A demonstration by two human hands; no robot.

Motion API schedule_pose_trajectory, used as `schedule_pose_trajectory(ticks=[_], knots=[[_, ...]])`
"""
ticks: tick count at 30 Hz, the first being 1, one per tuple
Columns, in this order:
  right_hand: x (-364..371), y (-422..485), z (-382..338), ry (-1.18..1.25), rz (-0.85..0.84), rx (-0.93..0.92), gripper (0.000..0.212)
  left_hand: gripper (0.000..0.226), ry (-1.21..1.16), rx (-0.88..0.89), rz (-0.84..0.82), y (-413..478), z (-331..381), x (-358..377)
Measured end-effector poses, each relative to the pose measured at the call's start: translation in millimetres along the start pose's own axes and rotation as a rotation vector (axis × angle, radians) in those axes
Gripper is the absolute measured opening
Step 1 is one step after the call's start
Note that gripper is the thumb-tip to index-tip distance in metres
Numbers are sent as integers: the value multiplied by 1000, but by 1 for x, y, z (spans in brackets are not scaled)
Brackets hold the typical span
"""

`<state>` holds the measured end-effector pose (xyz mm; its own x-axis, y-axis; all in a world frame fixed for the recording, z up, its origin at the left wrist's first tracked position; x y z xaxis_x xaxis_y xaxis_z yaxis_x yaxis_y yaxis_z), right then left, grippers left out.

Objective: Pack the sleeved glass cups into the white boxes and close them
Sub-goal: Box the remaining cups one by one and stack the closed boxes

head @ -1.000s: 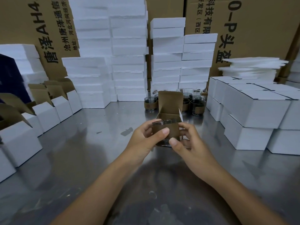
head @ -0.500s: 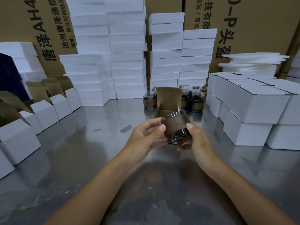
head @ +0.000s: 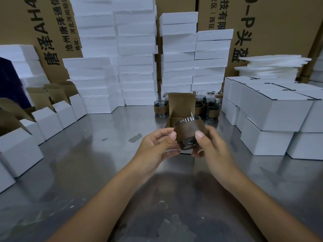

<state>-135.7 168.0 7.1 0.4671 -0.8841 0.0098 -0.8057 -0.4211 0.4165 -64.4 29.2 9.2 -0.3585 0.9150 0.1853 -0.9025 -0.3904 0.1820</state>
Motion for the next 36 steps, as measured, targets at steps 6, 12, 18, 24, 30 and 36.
schedule_pose_trajectory(ticks=[6, 12, 18, 24, 30, 36], knots=[[-1, -5, -8, -119, 47, -59, 57, 51, 48, -21, -97, -3, 2, 2], [-2, -7, -10, -174, 39, -95, 47, 37, 3, -99, -171, -5, 5, 4], [-3, -8, -9, -216, 40, -147, 55, 48, -71, -131, -213, -4, 4, 5], [-3, -7, -7, -266, 3, -185, 63, 56, -74, -93, -204, -3, 4, 3], [-4, -6, -7, -320, -8, -235, 64, 53, -90, -67, -219, -3, 6, 4], [-6, -7, -7, -397, 0, -328, 72, 49, -122, -31, -251, -2, 6, 1]])
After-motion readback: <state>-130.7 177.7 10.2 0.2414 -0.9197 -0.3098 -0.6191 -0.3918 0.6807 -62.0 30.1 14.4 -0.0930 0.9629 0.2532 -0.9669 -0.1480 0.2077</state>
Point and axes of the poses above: each hand's wrist, its own y-axis towards the middle knuckle, its own x-axis out of the palm, z = x × y, the point moved 2 cm from there along y, towards the middle knuckle, and after that the axes turned 4 degrees about z, right-handed, at the moved point
